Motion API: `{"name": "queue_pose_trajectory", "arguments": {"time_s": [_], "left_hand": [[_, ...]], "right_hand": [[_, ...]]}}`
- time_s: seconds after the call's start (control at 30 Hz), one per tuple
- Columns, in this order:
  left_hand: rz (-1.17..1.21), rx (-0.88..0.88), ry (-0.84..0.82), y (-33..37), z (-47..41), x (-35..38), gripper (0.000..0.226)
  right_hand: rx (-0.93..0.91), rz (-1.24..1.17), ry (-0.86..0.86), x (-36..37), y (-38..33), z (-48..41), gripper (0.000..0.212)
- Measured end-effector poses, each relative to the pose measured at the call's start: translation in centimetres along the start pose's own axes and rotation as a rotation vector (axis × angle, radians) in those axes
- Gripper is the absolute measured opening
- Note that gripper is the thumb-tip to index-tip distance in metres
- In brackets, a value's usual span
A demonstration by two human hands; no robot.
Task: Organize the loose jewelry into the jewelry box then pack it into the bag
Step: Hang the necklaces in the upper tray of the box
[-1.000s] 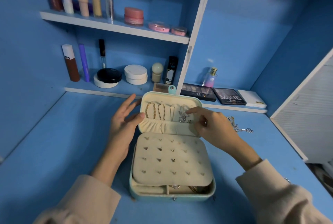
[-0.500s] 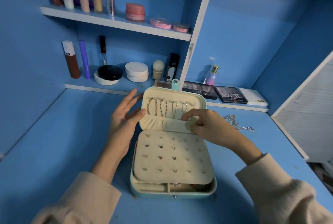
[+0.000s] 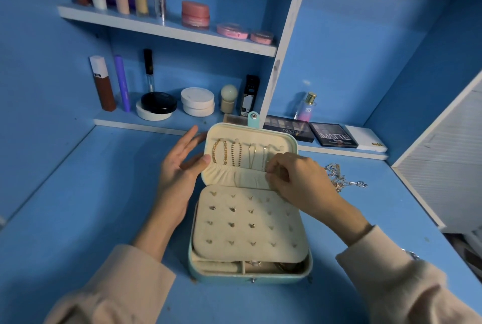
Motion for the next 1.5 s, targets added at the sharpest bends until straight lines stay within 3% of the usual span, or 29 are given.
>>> {"name": "queue_pose_trajectory", "arguments": {"time_s": [0.2,0.4,0.77,1.13,1.3,1.4,1.5], "left_hand": [[-0.013,-0.006,0.005,-0.2,-0.2,0.0,0.059],[-0.018,-0.011,0.018,-0.3,-0.2,-0.3,0.059],[-0.027,-0.017,0.030,-0.2,-0.2,-0.3,0.059],[-0.027,-0.033,0.032,-0.3,-0.2,-0.3,0.060],[-0.049,-0.034,0.028,-0.5,-0.3,-0.3,0.060],[-0.086,-0.030,0.022,-0.7,-0.4,-0.2,0.060],[-0.131,-0.025,0.026,-0.9,-0.5,-0.3,0.059]], "right_hand": [[-0.079,-0.184,0.109,-0.1,0.1,0.6,0.010],[-0.022,-0.365,0.011,0.5,0.8,0.6,0.022],[-0.041,-0.382,-0.019,0.6,0.8,0.7,0.025],[-0.097,-0.262,0.054,0.3,0.7,0.2,0.009],[-0.109,-0.272,0.083,-0.7,1.2,0.1,0.017],[-0.034,-0.276,0.132,-2.2,3.0,-0.4,0.020],[0.108,-0.215,0.068,-2.7,6.7,-1.1,0.017]]}}
Point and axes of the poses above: each hand's wrist, its own z-axis away from the middle knuckle, its own x-axis out of the palm, y = z × x, the point moved 9 cm from there along -z, towards the middle knuckle, and after that the axes turned 8 degrees about y, right-handed, at the moved point
